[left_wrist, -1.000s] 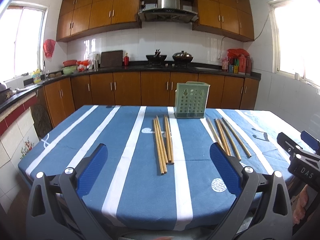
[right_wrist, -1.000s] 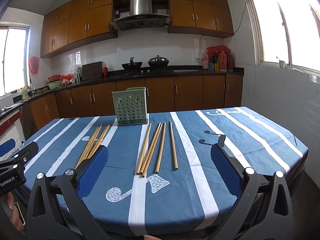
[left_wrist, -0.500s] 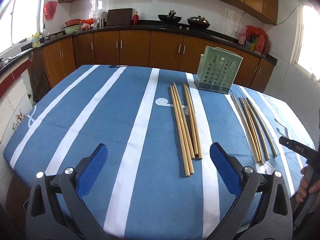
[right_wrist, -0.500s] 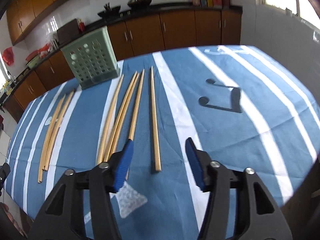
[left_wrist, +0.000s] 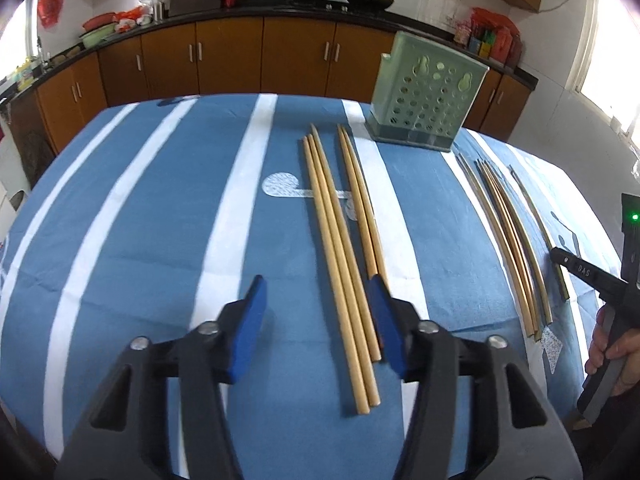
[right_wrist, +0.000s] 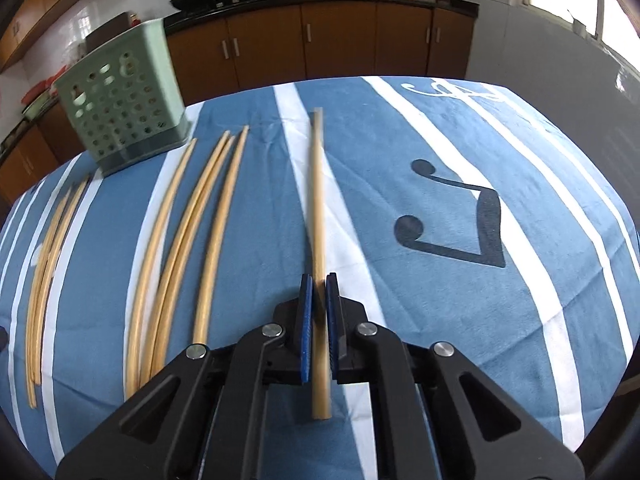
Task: Organize utensils
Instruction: 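Grasp a wooden chopstick with the right tool while the left tool grasps another chopstick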
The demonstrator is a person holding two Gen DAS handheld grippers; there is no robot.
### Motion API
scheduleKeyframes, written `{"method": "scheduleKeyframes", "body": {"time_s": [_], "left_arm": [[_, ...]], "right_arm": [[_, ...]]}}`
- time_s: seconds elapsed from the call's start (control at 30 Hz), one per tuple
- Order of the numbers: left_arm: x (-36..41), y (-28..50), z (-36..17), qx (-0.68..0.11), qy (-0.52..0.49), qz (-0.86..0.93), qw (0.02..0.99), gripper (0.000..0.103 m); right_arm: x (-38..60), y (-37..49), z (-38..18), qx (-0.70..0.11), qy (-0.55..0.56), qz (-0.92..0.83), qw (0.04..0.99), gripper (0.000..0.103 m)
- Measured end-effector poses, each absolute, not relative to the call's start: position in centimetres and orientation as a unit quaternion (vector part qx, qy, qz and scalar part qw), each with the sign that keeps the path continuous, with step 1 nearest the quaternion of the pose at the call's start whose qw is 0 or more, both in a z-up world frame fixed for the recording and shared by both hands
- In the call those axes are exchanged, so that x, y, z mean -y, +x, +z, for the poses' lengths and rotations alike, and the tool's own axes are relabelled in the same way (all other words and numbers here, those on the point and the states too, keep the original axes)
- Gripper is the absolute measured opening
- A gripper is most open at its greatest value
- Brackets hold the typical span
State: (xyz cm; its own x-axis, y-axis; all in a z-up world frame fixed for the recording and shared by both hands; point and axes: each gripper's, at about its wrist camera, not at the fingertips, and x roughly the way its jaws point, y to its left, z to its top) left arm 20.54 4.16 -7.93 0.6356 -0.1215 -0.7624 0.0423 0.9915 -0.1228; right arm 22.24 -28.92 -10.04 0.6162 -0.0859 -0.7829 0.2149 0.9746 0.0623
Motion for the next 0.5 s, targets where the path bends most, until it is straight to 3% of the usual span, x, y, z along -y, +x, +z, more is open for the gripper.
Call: {"method": "scheduleKeyframes", "body": {"time_s": [0.13,0.4,0.5], "left_arm": [[-3.6,22.2,-9.4,-0.453,-0.051,-0.056,0.888,0.022],[-4.0,22.6,-9.5,-0.458,-0.056,-0.051,0.886,0.018],[-3.6,22.8,-9.8,-0.460,-0.038,-0.039,0.886,0.011]], "right_arm": [[28.8,22.3,-9.9,-0.428,0.064,-0.081,0.898,0.008],[28.9,22.7,-10.0,-0.429,0.067,-0.074,0.898,0.008],[28.8,22.6,-9.9,-0.430,0.064,-0.074,0.898,0.008]]}}
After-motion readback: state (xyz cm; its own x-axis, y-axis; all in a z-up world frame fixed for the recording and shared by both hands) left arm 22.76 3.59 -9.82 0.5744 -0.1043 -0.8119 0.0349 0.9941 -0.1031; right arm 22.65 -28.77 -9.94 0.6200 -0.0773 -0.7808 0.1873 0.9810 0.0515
